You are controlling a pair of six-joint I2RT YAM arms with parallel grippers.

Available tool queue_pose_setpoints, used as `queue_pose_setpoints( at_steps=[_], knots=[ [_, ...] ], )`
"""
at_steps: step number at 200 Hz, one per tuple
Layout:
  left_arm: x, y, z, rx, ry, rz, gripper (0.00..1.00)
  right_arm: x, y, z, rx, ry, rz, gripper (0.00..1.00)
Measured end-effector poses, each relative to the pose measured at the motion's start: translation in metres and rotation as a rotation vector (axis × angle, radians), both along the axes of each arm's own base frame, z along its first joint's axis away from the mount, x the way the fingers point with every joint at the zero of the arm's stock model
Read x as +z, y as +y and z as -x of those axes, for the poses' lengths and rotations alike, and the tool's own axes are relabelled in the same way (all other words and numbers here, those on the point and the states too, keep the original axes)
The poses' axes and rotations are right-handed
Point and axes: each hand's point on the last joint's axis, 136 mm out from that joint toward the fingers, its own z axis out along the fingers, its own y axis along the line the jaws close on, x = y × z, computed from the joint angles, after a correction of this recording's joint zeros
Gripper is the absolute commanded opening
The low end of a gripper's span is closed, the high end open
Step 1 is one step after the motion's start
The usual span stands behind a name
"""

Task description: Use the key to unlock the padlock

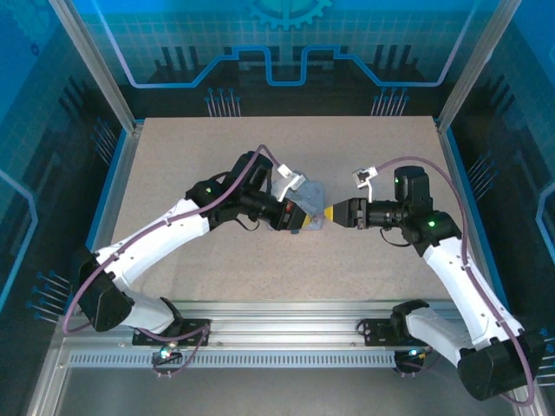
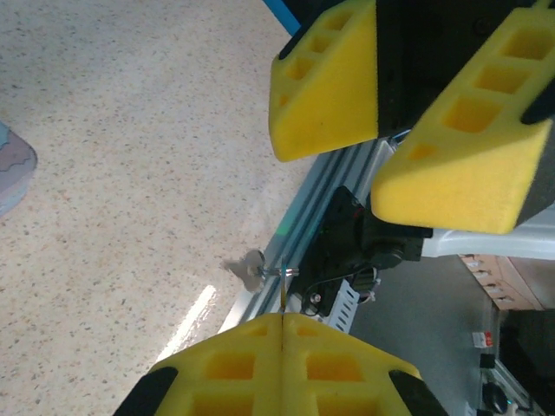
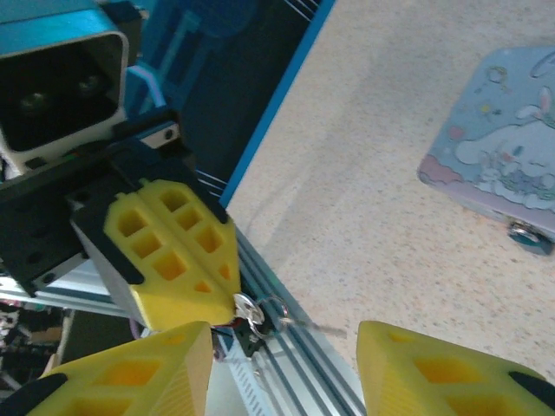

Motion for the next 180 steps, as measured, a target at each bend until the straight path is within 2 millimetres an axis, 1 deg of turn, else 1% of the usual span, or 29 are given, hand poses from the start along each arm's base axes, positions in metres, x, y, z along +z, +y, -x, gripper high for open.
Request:
queue_pose_setpoints(
  at_steps=[17, 40, 91, 119, 136, 157, 173, 180],
  knots=[
    [0.004, -0.002, 0.003, -0.019, 0.004, 0.017, 0.0, 0.008, 0.002, 0.004, 0.022, -0.027, -0.025, 0.53],
    [0.007, -0.003, 0.007, -0.041, 0.015, 0.033, 0.0, 0.016, 0.005, 0.007, 0.049, -0.061, -0.05, 0.51],
    [0.017, -0.009, 0.011, -0.08, 0.012, 0.084, 0.0, 0.022, 0.016, 0.017, 0.111, -0.083, -0.071, 0.45],
    [0.02, -0.01, 0.012, -0.089, 0.013, 0.098, 0.0, 0.023, 0.021, 0.02, 0.14, -0.091, -0.076, 0.38],
    [0.021, -0.011, 0.012, -0.089, 0.006, 0.103, 0.0, 0.024, 0.024, 0.023, 0.153, -0.097, -0.078, 0.35],
    [0.023, -0.012, 0.012, -0.095, 0.003, 0.112, 0.0, 0.024, 0.024, 0.023, 0.156, -0.103, -0.076, 0.28],
    [0.023, -0.012, 0.013, -0.099, 0.004, 0.115, 0.0, 0.023, 0.024, 0.023, 0.157, -0.105, -0.071, 0.25],
    [0.023, -0.012, 0.013, -0.102, 0.006, 0.116, 0.0, 0.022, 0.024, 0.023, 0.158, -0.107, -0.069, 0.21]
  ],
)
